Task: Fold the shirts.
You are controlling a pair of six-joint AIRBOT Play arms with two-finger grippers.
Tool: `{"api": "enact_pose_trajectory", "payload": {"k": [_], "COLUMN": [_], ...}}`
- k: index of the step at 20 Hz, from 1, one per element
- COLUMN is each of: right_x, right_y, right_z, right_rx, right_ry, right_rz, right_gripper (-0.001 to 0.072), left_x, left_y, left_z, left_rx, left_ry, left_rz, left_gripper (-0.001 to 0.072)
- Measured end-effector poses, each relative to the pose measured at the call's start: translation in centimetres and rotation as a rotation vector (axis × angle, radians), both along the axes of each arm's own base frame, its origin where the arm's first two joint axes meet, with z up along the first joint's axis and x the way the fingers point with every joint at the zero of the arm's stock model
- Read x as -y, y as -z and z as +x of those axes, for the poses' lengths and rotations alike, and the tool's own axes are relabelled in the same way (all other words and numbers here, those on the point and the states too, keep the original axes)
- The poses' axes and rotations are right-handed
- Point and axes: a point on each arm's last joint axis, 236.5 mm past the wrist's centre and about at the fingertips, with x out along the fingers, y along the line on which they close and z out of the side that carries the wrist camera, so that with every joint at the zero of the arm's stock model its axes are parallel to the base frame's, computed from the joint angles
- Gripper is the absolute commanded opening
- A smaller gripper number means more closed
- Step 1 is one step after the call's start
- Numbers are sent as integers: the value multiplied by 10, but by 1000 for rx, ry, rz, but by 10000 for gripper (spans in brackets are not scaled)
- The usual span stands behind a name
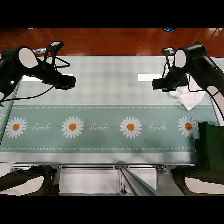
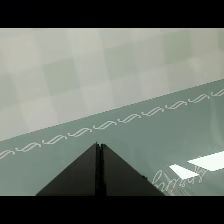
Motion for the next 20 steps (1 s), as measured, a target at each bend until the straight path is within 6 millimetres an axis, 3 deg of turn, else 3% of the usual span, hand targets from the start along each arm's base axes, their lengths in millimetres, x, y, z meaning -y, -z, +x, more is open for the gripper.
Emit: {"api": "enact_pose_trajectory", "payload": {"k": [17,20], "right_x": [0,-2], "right_y": [0,-1], "right_z": [0,7], "right_rx": [1,30], "right_ry": [0,-4], "right_rz": [0,8], "right_gripper": [22,22], "left_x": [0,2], "left_y": [0,-2], "left_z": [0,12], "left_rx": [0,45], "left_ry": [0,-11], "left_rz": [0,-9], "left_gripper": [26,26]}}
